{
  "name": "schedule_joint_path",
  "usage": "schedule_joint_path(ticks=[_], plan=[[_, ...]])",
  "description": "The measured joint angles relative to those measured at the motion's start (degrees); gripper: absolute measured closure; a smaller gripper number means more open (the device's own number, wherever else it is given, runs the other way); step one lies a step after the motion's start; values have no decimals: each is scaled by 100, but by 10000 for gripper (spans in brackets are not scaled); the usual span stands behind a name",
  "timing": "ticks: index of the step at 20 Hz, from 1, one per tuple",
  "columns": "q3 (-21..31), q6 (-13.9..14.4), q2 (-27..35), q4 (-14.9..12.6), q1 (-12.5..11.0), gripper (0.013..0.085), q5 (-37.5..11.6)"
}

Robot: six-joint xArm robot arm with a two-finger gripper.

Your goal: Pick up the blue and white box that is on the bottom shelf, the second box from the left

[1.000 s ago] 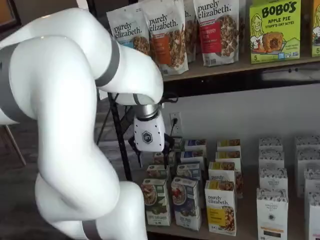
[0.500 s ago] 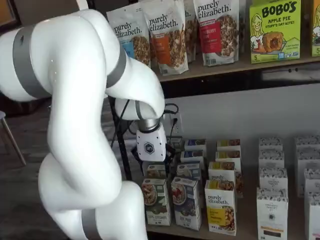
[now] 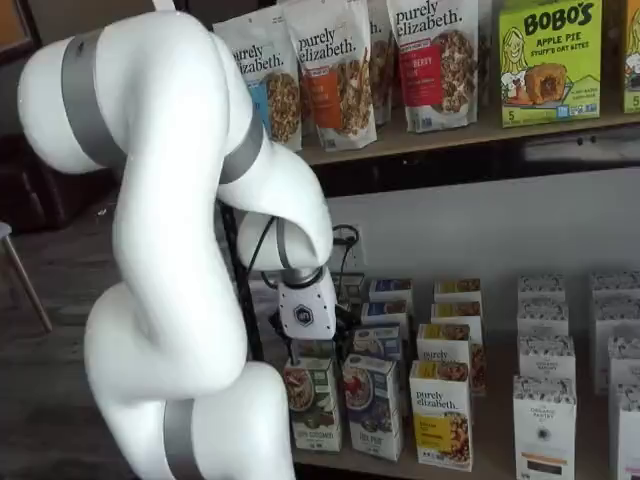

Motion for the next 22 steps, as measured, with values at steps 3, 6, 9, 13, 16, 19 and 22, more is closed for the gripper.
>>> schedule_joint_path(ticks=[3, 6, 9, 13, 16, 19, 22], plan=[[-41, 36, 236, -79, -25, 130, -240], [-135, 67, 503, -193, -92, 130, -441], [-278, 240, 790, -483, -184, 130, -572], [-516, -29, 1304, -310, -285, 130, -849], [-705, -392, 1702, 35, -314, 130, -1063], [-869, -619, 2024, 256, -320, 130, -1226], [-1003, -734, 2288, 372, -316, 130, -1363]])
